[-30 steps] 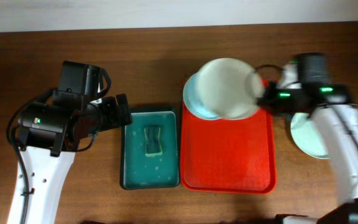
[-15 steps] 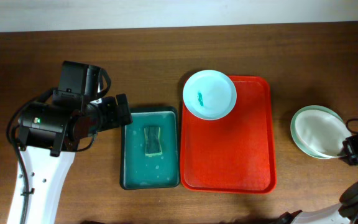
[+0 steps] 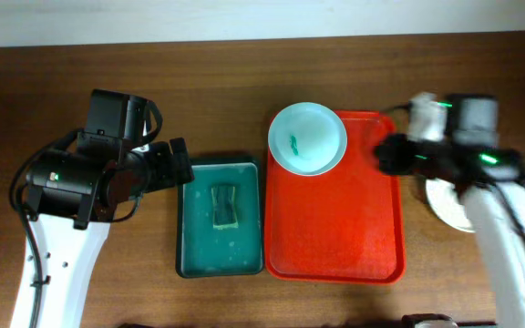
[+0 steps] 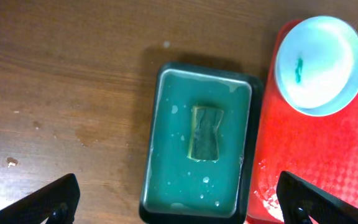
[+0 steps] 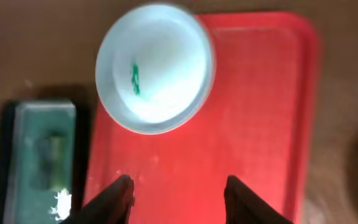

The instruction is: Clean dirty plates on tray and stack at the side

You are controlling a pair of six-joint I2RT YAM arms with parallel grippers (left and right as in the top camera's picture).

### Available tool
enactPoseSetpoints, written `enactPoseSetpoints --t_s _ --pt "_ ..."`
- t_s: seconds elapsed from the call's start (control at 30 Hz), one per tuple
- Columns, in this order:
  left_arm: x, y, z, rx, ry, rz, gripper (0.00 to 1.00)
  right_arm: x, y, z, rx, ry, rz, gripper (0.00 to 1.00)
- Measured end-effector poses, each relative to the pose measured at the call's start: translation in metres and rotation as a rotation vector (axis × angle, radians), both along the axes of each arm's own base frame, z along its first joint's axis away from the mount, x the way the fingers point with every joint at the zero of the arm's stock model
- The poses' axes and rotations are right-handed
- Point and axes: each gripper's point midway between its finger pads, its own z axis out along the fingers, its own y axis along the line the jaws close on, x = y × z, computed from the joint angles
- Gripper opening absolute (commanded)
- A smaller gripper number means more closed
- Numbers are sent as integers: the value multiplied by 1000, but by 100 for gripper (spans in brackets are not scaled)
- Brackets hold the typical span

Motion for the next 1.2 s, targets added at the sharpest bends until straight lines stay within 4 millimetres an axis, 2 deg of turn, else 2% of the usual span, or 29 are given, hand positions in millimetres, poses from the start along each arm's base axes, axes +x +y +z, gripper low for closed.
enactPoseSetpoints --t_s 0.03,0.07,0.1,0.17,0.2,0.23,0.27,0.3,0.33,0.37,0.43,0.5,0.53,0.6,0.63,0.7,0.73,0.77,0.83,0.87,0.93,0.97,1.0,1.03,1.07,1.13,1.17,1.2 --pt "0 0 0 1 0 0 99 11 14 -20 -46 24 39 50" --pt "1 0 0 0 -2 0 100 26 20 -44 -92 40 49 50" --pt "1 0 0 0 -3 1 100 54 22 -68 -121 18 32 50" --pt "0 0 0 1 -1 0 99 66 19 -105 -140 70 5 50" --pt "0 0 0 1 0 0 99 78 18 -124 -143 70 -15 50" --pt "0 0 0 1 -1 0 99 81 18 -145 -137 101 -36 40" --pt "0 0 0 1 -1 0 99 82 20 -162 -121 132 -47 17" --pt "0 0 0 1 -1 0 99 81 22 -170 -109 153 -49 4" --pt "0 0 0 1 -1 0 99 78 24 -178 -92 177 -55 4" --pt "0 0 0 1 -1 0 99 78 26 -178 -72 187 -71 4" --pt "0 0 0 1 0 0 99 60 23 -177 -62 276 -96 4" --pt "0 0 0 0 0 0 99 46 16 -166 -57 323 -128 4" --pt "0 0 0 1 -1 0 99 36 7 -150 -52 338 -151 4" --pt "0 0 0 1 -1 0 99 17 -20 -83 -31 267 -222 4" --pt "0 0 0 1 0 0 99 -10 -35 -44 -27 248 -267 4" --pt "0 0 0 1 1 0 99 -47 -41 -22 -37 279 -289 4" --pt "0 0 0 1 0 0 99 -73 -40 -22 -36 332 -302 4" --pt "0 0 0 0 -1 0 99 -82 -39 -29 -33 368 -317 4" --pt "0 0 0 0 -1 0 99 -115 -27 -88 -24 507 -327 4" --pt "1 0 1 0 -4 0 99 -121 -12 -127 33 510 -314 4" --pt "0 0 0 1 -1 0 99 -124 4 -160 149 504 -379 4" --pt "0 0 0 0 0 0 99 -128 6 -165 173 524 -422 12" --pt "0 0 0 0 0 0 99 -126 5 -169 187 513 -451 31" --pt "0 0 0 1 -1 0 99 -126 4 -172 194 517 -484 40" --pt "0 0 0 1 -1 0 99 -125 4 -172 199 513 -490 56" --pt "0 0 0 1 -1 0 99 -127 12 -168 216 515 -414 58" --pt "0 0 0 1 -1 0 99 -136 14 -157 187 540 -329 58" --pt "0 0 0 0 0 0 99 -128 14 -143 175 492 -271 58"
